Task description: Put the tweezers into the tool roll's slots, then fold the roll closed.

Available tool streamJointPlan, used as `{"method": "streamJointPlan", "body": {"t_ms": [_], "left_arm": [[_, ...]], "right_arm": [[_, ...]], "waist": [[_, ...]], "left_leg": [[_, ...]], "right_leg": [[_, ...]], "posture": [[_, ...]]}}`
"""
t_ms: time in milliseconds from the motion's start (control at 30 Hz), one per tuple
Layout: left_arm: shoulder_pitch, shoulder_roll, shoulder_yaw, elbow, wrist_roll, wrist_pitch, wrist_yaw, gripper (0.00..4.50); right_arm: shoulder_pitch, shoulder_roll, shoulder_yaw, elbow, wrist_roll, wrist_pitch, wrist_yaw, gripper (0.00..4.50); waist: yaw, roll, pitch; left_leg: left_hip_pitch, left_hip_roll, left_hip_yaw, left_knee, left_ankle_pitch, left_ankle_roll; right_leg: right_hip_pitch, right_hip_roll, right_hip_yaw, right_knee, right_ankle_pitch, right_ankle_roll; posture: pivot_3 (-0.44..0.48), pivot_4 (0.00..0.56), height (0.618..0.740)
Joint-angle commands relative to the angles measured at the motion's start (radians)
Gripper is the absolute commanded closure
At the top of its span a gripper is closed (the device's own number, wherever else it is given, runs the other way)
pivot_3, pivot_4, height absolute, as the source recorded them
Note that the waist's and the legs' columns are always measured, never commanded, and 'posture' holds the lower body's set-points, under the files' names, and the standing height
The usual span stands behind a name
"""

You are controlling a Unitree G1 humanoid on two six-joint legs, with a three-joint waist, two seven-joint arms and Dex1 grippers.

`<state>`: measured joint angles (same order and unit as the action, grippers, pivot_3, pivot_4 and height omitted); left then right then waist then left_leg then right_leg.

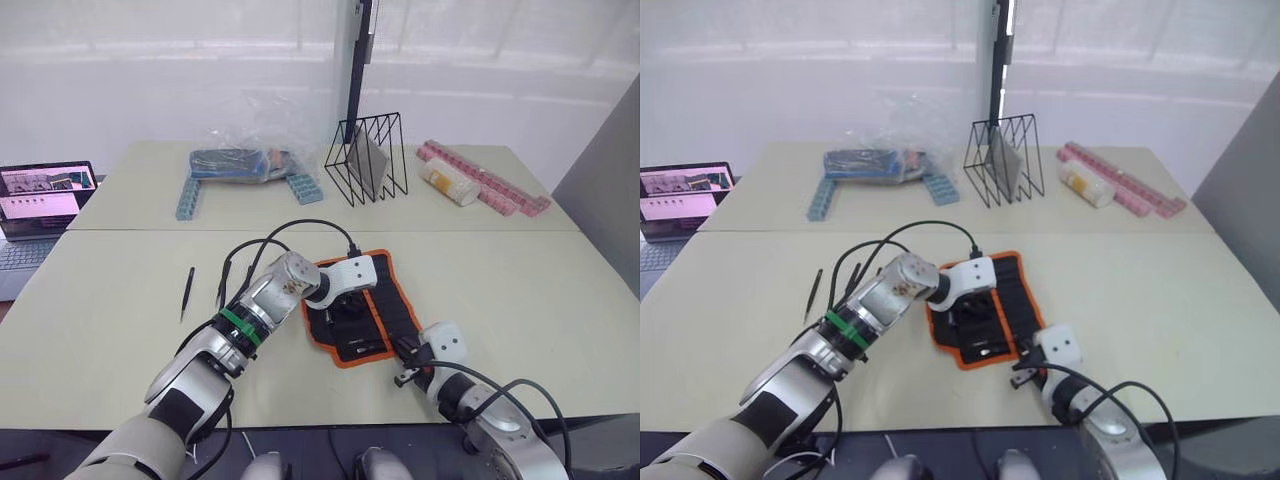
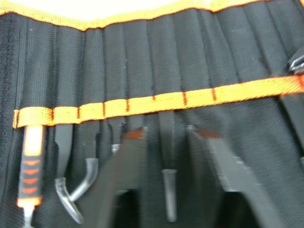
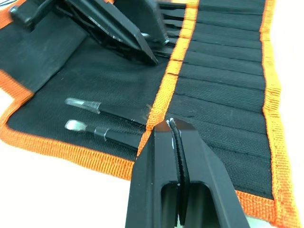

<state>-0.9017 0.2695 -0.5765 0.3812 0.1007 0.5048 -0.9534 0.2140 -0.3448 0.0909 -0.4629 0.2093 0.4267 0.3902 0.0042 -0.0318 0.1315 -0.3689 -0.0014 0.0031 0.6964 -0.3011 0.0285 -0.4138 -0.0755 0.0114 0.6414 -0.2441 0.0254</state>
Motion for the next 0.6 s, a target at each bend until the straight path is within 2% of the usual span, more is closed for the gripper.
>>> {"method": "streamJointPlan", "body": {"t_ms": [33,167,333,600], "left_arm": [[0.001,0.051,0.04,-0.144,0.007,0.048,-0.021,1.38],[0.031,0.114,0.063,-0.318,-0.024,0.143,-0.06,0.05],[0.115,0.205,0.18,-0.505,-0.096,0.255,-0.06,0.05],[0.456,0.316,0.562,-0.663,-0.229,0.175,0.055,0.05]], "right_arm": [[0.018,-0.004,0.035,0.038,-0.004,0.056,0.01,4.5],[0.004,-0.005,0.039,0.049,-0.006,0.057,0.011,4.5],[-0.015,-0.008,0.041,0.061,-0.008,0.061,0.015,4.5],[-0.035,-0.032,0.028,0.081,-0.006,0.058,0.042,4.5]], "waist": [[-0.005,0.0,0.0],[-0.007,0.0,0.0],[-0.02,0.0,0.0],[-0.018,0.001,0.0]], "left_leg": [[0.0,0.0,0.0,0.0,0.0,0.0],[-0.001,0.0,0.0,-0.001,0.0,0.0],[-0.001,0.001,0.0,-0.001,0.0,0.0],[0.0,0.002,0.0,-0.001,0.0,0.0]], "right_leg": [[0.0,0.0,0.0,0.0,0.0,0.0],[-0.003,0.0,0.0,0.001,0.0,0.0],[-0.003,0.0,0.002,0.002,0.0,0.0],[-0.006,-0.001,0.003,0.004,-0.001,-0.001]], "posture": [[0.0,0.15,0.724],[0.0,0.15,0.724],[0.0,0.15,0.724],[0.0,0.15,0.724]]}}
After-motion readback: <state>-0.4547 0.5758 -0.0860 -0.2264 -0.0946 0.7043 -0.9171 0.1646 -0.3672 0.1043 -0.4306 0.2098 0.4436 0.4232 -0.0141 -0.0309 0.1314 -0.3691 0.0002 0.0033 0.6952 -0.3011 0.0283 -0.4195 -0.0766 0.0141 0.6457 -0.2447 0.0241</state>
